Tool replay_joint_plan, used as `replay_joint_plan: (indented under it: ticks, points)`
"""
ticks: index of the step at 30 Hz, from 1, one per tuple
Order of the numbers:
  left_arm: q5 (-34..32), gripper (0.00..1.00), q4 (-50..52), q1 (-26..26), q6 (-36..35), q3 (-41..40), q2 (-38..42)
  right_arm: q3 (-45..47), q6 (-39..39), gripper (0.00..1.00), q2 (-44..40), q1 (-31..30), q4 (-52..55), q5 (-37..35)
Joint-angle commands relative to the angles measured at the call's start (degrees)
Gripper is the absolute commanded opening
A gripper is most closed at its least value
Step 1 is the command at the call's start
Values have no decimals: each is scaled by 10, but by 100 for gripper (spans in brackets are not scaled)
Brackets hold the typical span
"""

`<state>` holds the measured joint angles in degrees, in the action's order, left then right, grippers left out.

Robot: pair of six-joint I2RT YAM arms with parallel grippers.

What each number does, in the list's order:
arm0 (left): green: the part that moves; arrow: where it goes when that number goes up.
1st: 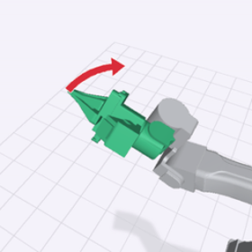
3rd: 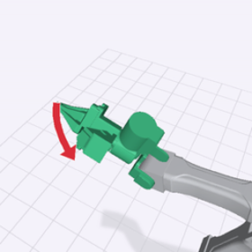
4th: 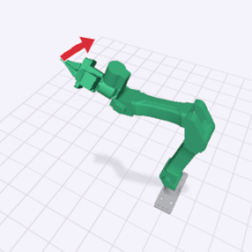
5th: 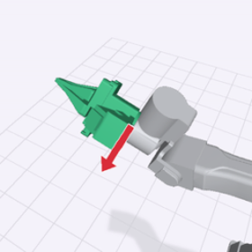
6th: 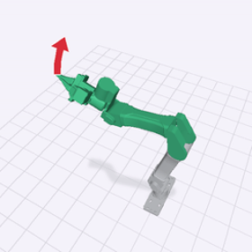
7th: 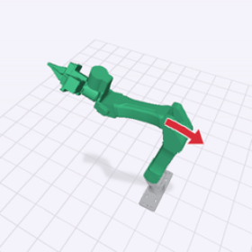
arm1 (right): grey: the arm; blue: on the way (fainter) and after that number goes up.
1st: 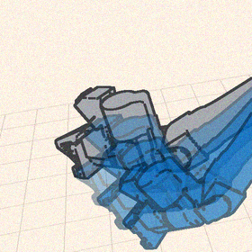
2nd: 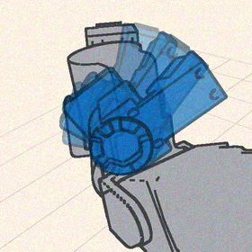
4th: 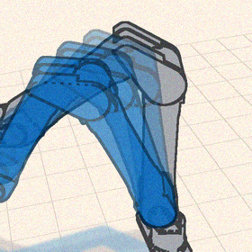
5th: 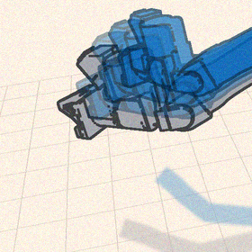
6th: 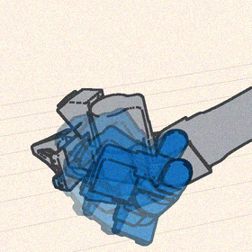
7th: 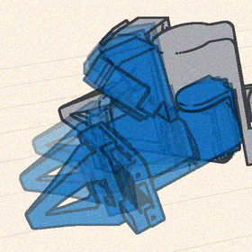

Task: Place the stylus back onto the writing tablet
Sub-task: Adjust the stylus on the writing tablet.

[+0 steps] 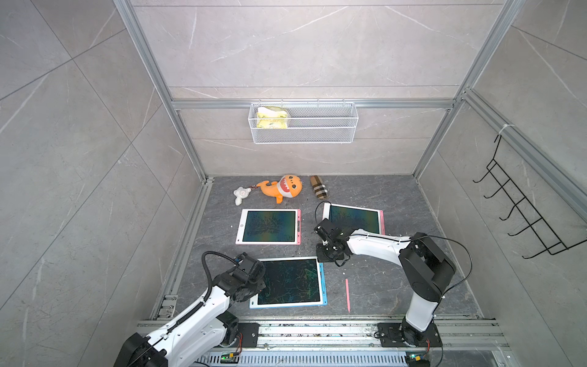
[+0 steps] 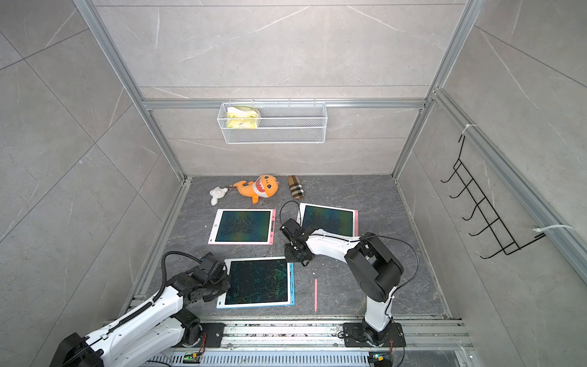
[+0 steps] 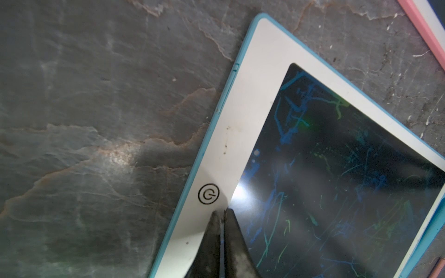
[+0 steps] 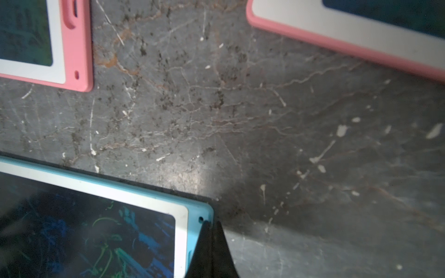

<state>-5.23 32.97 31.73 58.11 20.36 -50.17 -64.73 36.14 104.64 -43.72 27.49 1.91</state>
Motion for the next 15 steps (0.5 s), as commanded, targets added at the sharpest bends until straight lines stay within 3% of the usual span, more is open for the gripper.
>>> replay_joint_plan:
  ticks: [1,15]
  points:
    - [14,10,51,-3,5,-19,-5,-6,-11,5,-10,3,19,-5]
    - [15,10,48,-3,6,-21,-5,8,-3,7,-18,2,13,17]
